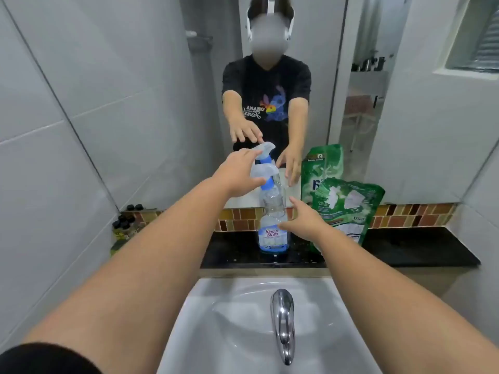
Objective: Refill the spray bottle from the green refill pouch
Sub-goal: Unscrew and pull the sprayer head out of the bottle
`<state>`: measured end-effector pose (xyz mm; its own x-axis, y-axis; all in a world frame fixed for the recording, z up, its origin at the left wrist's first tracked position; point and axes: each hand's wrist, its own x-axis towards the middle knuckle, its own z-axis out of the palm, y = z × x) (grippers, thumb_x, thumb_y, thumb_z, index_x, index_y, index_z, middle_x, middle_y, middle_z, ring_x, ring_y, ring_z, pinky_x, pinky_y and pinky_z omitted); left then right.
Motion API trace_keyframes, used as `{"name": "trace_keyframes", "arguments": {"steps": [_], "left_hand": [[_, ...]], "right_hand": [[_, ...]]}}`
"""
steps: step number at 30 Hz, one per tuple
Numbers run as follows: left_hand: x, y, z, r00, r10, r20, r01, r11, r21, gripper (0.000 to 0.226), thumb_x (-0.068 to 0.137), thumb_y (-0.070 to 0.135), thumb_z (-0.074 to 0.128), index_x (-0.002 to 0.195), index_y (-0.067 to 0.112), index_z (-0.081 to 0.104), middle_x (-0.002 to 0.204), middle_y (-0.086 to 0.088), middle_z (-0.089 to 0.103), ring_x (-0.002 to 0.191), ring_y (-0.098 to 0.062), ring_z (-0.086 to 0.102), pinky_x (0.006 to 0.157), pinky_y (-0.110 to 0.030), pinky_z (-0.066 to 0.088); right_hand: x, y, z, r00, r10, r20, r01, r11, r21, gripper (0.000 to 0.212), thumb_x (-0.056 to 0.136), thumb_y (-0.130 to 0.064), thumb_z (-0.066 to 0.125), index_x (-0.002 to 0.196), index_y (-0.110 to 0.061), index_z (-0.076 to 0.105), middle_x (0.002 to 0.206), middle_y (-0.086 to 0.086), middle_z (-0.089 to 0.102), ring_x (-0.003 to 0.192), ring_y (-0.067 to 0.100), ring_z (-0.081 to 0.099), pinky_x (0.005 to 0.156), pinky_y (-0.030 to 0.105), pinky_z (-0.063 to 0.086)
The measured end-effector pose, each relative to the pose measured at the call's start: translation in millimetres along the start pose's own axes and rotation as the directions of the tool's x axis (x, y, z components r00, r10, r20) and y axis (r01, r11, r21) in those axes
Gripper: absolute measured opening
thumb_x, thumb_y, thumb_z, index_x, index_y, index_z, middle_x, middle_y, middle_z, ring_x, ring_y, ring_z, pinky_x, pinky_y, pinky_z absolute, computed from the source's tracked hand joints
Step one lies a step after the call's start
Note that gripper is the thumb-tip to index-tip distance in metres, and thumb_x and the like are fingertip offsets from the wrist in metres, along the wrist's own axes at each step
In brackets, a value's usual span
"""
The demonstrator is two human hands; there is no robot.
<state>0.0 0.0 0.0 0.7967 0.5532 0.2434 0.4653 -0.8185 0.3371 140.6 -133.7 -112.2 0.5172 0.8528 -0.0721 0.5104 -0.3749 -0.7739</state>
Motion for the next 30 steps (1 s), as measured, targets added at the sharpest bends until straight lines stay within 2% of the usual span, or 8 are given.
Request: {"name": "trace_keyframes", "arguments": {"steps": [5, 9, 14, 19, 23, 25, 27, 30], "left_hand": [[19.7, -6.7, 2.1, 0.991, 0.046, 0.122, -0.052, 0.998, 0.041, 0.070, 0.086, 0.041, 0.071, 0.148, 0.026, 0.041, 0.148, -0.001, 0.047, 0.124, -0.024, 0.050, 0.099, -0.036, 0.041], [28.6, -11.8, 3.5, 0.982, 0.112, 0.153, -0.124, 0.990, 0.072, 0.063, 0.085, 0.040, 0.072, 0.141, 0.022, 0.050, 0.141, 0.000, 0.054, 0.127, -0.020, 0.048, 0.098, -0.033, 0.041], [31.8, -15.2, 3.8, 0.980, 0.140, 0.141, -0.137, 0.990, -0.026, 0.040, 0.080, 0.037, 0.078, 0.112, 0.017, 0.064, 0.100, 0.001, 0.064, 0.093, -0.021, 0.058, 0.068, -0.028, 0.042], [31.6, -13.8, -5.4, 0.979, 0.146, 0.139, -0.134, 0.987, -0.093, 0.034, 0.077, 0.035, 0.081, 0.102, 0.018, 0.065, 0.096, -0.006, 0.065, 0.090, -0.024, 0.058, 0.076, -0.040, 0.047], [32.1, -13.2, -20.4, 0.984, 0.156, 0.091, -0.145, 0.983, -0.112, 0.032, 0.077, 0.036, 0.081, 0.102, 0.022, 0.065, 0.094, -0.002, 0.064, 0.086, -0.018, 0.057, 0.068, -0.027, 0.043], [31.3, -14.5, -31.2, 0.986, 0.149, 0.076, -0.139, 0.982, -0.125, 0.035, 0.077, 0.038, 0.081, 0.104, 0.022, 0.067, 0.094, -0.001, 0.066, 0.081, -0.012, 0.055, 0.065, -0.023, 0.042], [29.9, -17.4, -41.9, 0.988, 0.143, 0.057, -0.135, 0.982, -0.132, 0.037, 0.075, 0.041, 0.082, 0.104, 0.022, 0.069, 0.094, -0.002, 0.067, 0.079, -0.010, 0.055, 0.067, -0.026, 0.044], [27.7, -24.2, -55.2, 0.993, 0.116, 0.023, -0.110, 0.979, -0.173, 0.040, 0.072, 0.044, 0.083, 0.103, 0.024, 0.070, 0.095, 0.000, 0.070, 0.083, -0.013, 0.060, 0.074, -0.032, 0.049]], "right_hand": [[25.1, 1.5, 6.3, 0.999, -0.035, -0.031, 0.037, 0.997, 0.067, 0.088, 0.075, -0.035, 0.077, 0.148, -0.027, 0.028, 0.147, 0.000, 0.041, 0.128, 0.022, 0.044, 0.091, 0.031, 0.040], [34.1, 6.9, 11.5, 0.996, -0.079, -0.048, 0.085, 0.987, 0.135, 0.077, 0.073, -0.037, 0.079, 0.139, -0.026, 0.042, 0.140, -0.002, 0.049, 0.122, 0.015, 0.047, 0.087, 0.027, 0.038], [43.1, 9.5, 16.0, 0.992, -0.104, -0.075, 0.116, 0.978, 0.171, 0.059, 0.071, -0.044, 0.078, 0.123, -0.025, 0.055, 0.123, -0.007, 0.058, 0.105, 0.008, 0.049, 0.084, 0.027, 0.038], [48.4, 13.0, 16.3, 0.991, -0.109, -0.075, 0.121, 0.973, 0.195, 0.047, 0.070, -0.045, 0.079, 0.109, -0.029, 0.057, 0.105, -0.009, 0.061, 0.093, 0.004, 0.053, 0.074, 0.025, 0.041], [50.4, 14.5, 16.3, 0.990, -0.123, -0.065, 0.134, 0.971, 0.198, 0.047, 0.072, -0.043, 0.078, 0.111, -0.028, 0.057, 0.106, -0.006, 0.061, 0.094, 0.008, 0.055, 0.071, 0.023, 0.042], [50.2, 14.8, 15.4, 0.991, -0.125, -0.051, 0.133, 0.967, 0.219, 0.045, 0.073, -0.040, 0.078, 0.111, -0.025, 0.057, 0.106, -0.003, 0.064, 0.096, 0.012, 0.058, 0.076, 0.026, 0.047], [50.0, 16.5, 14.0, 0.992, -0.124, -0.027, 0.127, 0.963, 0.237, 0.044, 0.074, -0.038, 0.078, 0.111, -0.024, 0.059, 0.107, -0.002, 0.066, 0.098, 0.016, 0.060, 0.085, 0.033, 0.050], [48.8, 17.3, 11.3, 0.993, -0.122, 0.000, 0.118, 0.965, 0.235, 0.047, 0.073, -0.041, 0.078, 0.113, -0.025, 0.060, 0.108, -0.005, 0.066, 0.099, 0.015, 0.060, 0.086, 0.034, 0.049]]}}
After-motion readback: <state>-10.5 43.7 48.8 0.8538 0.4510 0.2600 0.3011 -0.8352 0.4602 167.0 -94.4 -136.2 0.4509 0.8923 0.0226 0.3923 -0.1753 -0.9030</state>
